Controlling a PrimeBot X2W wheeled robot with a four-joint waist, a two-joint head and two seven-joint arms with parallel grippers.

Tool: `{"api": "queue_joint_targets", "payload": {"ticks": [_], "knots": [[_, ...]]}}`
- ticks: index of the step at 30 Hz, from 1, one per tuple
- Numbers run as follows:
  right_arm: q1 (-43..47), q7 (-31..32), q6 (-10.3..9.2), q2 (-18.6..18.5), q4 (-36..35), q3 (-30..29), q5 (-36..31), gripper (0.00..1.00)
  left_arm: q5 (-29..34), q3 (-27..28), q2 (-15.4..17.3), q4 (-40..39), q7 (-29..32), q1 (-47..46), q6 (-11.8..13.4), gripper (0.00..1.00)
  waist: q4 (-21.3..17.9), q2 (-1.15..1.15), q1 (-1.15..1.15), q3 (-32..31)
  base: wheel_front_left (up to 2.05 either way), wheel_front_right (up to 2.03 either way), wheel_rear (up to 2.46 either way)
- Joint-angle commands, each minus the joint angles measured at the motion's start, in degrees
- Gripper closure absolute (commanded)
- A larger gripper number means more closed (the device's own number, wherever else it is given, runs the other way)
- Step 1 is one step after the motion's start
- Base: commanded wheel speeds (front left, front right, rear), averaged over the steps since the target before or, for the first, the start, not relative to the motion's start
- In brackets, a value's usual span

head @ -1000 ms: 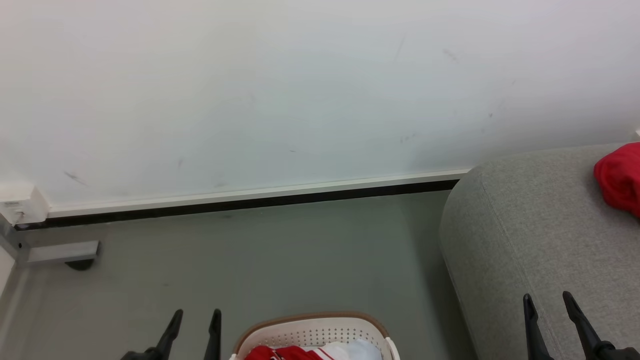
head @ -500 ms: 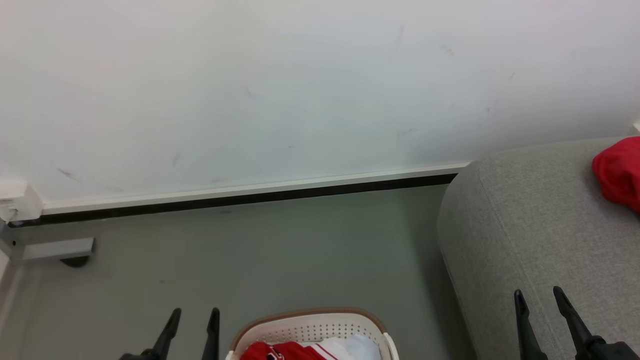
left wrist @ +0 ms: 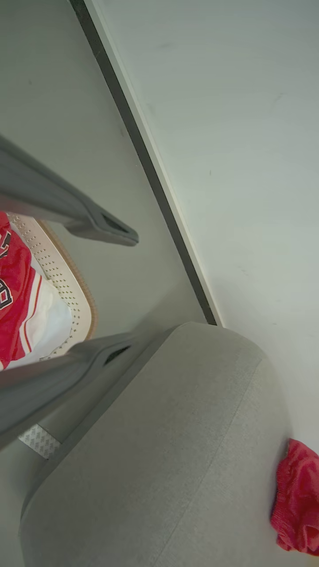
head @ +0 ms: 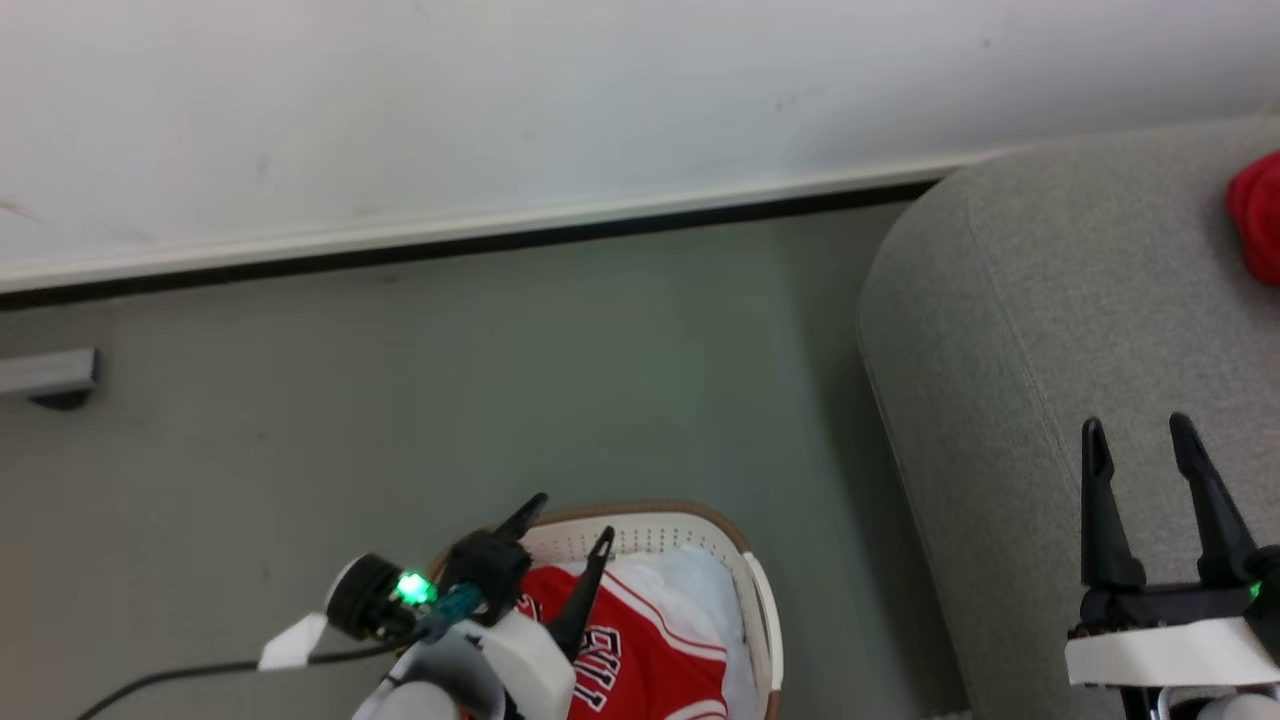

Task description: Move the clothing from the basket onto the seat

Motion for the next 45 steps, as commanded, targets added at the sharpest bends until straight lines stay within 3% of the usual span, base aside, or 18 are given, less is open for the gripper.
{"api": "queue_joint_targets", "payload": {"ticks": [1, 12, 17, 26, 35, 36, 37, 38, 39, 45], "knots": [[-2.0, 0.0, -0.14, 0.0, -1.0, -0.4, 0.7, 0.00, 1.9, -1.6, 0.7, 2.2, 2.0, -3.0, -0.7, 0.00, -3.2, 0.00, -0.01, 8.2, 0.00, 0.00, 0.00], [-6.7, 0.0, -0.14, 0.1, -9.0, -0.6, 1.6, 0.00, 5.4, -9.7, 0.9, 22.6, 11.7, -18.0, -2.2, 0.00, -10.1, 0.00, -0.01, 24.5, 0.00, 0.00, 0.00], [-7.4, 0.0, -0.14, 0.1, -13.5, -0.5, 1.2, 0.00, 5.0, -9.8, 1.4, 30.8, 12.4, -23.2, -1.8, 0.00, -11.6, 0.00, -0.01, 31.0, 0.00, 0.00, 0.00], [-6.6, 0.0, -0.14, 0.0, -19.6, -2.9, 7.1, 0.00, 5.3, -10.0, 0.7, 41.1, 11.1, -31.6, -0.5, 0.00, -11.2, 0.00, -0.01, 39.8, 0.00, 0.00, 0.00], [-3.2, 0.0, -0.14, 0.0, -25.0, -2.5, 5.9, 0.00, 4.7, -10.7, 0.3, 48.4, 7.0, -35.1, -0.1, 0.00, -7.6, 0.00, -0.01, 42.6, 0.12, 0.12, 0.12], [-3.1, 0.0, -0.14, 0.0, -25.2, -2.5, 5.9, 0.00, 4.6, -10.9, 0.2, 49.0, 6.6, -35.3, -0.1, 0.26, -7.5, 0.00, -0.01, 42.7, 0.00, 0.00, 0.00], [-3.2, 0.0, -0.14, 0.0, -25.2, -2.3, 5.9, 0.00, 4.7, -11.1, 0.2, 49.6, 6.1, -35.6, -0.2, 0.65, -7.5, 0.00, -0.01, 42.7, 0.00, 0.00, 0.00], [-3.2, 0.0, -0.14, 0.0, -25.2, -2.3, 5.9, 0.00, 4.7, -11.1, 0.2, 49.6, 6.1, -35.6, -0.2, 0.65, -7.5, 0.00, -0.01, 42.7, 0.00, 0.00, 0.00], [-3.4, 0.0, -0.14, 0.0, -25.1, -2.1, 6.0, 0.00, 4.5, -11.1, 0.2, 50.2, 5.6, -35.7, -0.2, 1.00, -7.5, 0.00, -0.01, 42.7, 0.00, 0.00, 0.00], [-5.6, 0.0, -0.14, 0.0, -23.0, -1.3, 7.3, 0.00, 2.6, -10.4, -0.6, 51.6, 1.7, -35.1, -0.7, 1.00, -7.6, 0.00, -0.01, 39.3, 0.00, 0.00, 0.00]]}}
